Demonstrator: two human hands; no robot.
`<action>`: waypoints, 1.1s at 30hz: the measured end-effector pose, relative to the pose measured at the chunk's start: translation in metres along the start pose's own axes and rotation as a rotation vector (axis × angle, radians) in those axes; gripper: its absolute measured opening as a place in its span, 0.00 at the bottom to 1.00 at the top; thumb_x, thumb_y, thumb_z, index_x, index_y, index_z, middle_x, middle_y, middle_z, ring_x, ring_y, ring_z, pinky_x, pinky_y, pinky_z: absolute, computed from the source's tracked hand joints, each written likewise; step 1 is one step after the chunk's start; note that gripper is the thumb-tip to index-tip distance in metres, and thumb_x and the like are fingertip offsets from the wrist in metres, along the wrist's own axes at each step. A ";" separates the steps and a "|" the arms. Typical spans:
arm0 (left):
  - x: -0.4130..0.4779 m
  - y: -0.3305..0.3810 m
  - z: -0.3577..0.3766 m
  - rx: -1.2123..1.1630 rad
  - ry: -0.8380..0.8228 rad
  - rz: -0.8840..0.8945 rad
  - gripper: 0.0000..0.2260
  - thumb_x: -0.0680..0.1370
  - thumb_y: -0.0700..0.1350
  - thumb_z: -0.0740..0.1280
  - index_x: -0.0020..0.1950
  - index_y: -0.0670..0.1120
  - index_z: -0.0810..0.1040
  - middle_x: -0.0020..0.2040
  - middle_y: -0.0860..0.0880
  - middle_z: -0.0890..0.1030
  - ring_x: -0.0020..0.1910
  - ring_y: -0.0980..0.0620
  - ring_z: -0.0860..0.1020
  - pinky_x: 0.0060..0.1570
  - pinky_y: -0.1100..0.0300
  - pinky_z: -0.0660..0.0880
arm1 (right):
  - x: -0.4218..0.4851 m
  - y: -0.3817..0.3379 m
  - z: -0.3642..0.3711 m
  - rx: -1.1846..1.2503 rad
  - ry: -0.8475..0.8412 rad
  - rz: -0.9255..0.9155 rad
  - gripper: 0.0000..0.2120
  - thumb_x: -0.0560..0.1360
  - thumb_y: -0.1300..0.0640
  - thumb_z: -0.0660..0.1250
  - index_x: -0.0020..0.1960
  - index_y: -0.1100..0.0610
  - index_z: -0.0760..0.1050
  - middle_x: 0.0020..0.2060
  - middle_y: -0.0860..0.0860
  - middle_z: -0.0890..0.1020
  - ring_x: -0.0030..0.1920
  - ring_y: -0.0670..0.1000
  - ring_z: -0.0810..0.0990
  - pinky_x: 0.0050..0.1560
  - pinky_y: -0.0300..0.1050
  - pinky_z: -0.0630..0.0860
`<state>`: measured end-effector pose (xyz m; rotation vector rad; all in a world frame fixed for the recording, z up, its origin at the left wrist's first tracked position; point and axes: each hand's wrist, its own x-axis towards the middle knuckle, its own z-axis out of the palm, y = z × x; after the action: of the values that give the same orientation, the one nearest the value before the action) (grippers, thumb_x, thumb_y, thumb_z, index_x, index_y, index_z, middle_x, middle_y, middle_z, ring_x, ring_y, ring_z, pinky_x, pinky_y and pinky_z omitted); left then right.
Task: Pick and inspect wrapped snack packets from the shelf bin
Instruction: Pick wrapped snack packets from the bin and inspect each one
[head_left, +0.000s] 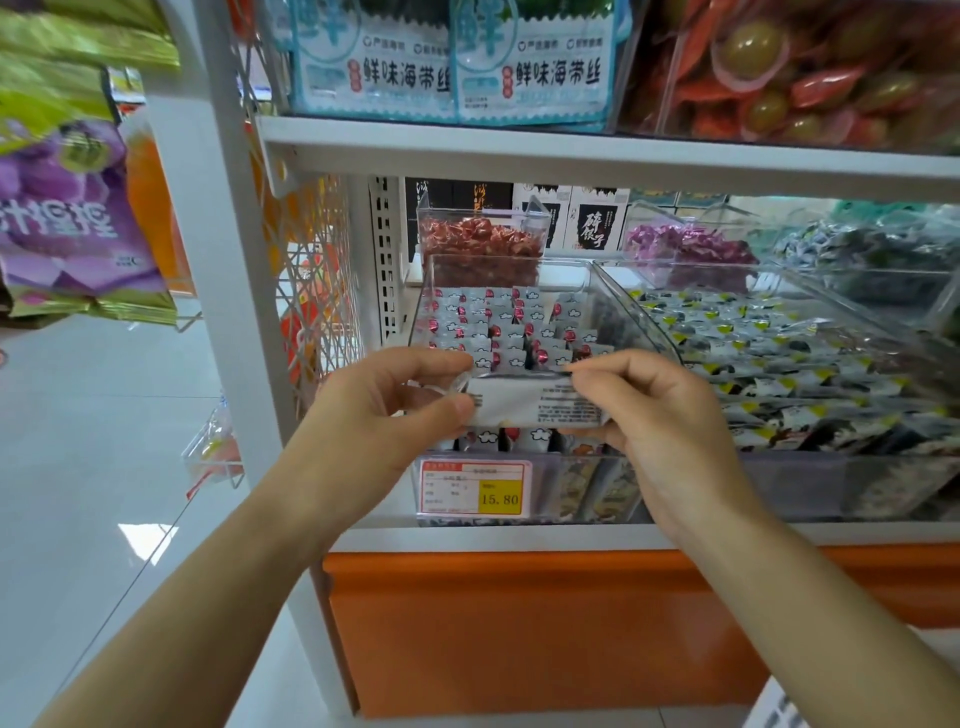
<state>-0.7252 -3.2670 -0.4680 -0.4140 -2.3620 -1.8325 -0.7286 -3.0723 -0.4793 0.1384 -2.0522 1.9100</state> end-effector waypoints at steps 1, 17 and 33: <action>0.000 0.000 0.000 0.034 0.000 0.011 0.12 0.73 0.44 0.69 0.55 0.55 0.80 0.46 0.52 0.84 0.45 0.56 0.82 0.48 0.62 0.77 | 0.000 0.000 0.000 -0.033 0.014 -0.006 0.08 0.71 0.58 0.69 0.35 0.49 0.81 0.35 0.44 0.83 0.41 0.44 0.81 0.44 0.45 0.77; 0.003 0.003 -0.008 0.128 -0.093 0.004 0.12 0.70 0.49 0.68 0.40 0.39 0.76 0.41 0.37 0.79 0.42 0.41 0.80 0.42 0.51 0.80 | -0.004 -0.003 0.004 -0.171 -0.110 -0.155 0.07 0.71 0.57 0.69 0.35 0.51 0.80 0.33 0.46 0.83 0.37 0.44 0.81 0.39 0.38 0.78; 0.000 0.003 -0.013 0.210 -0.163 0.015 0.17 0.62 0.60 0.70 0.47 0.53 0.80 0.44 0.51 0.83 0.45 0.54 0.81 0.49 0.53 0.79 | 0.001 -0.008 0.002 0.075 -0.143 0.184 0.07 0.72 0.64 0.69 0.37 0.65 0.80 0.31 0.54 0.84 0.34 0.52 0.84 0.29 0.45 0.81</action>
<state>-0.7251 -3.2793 -0.4618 -0.5735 -2.6162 -1.5775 -0.7272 -3.0751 -0.4716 0.1102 -2.1513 2.1453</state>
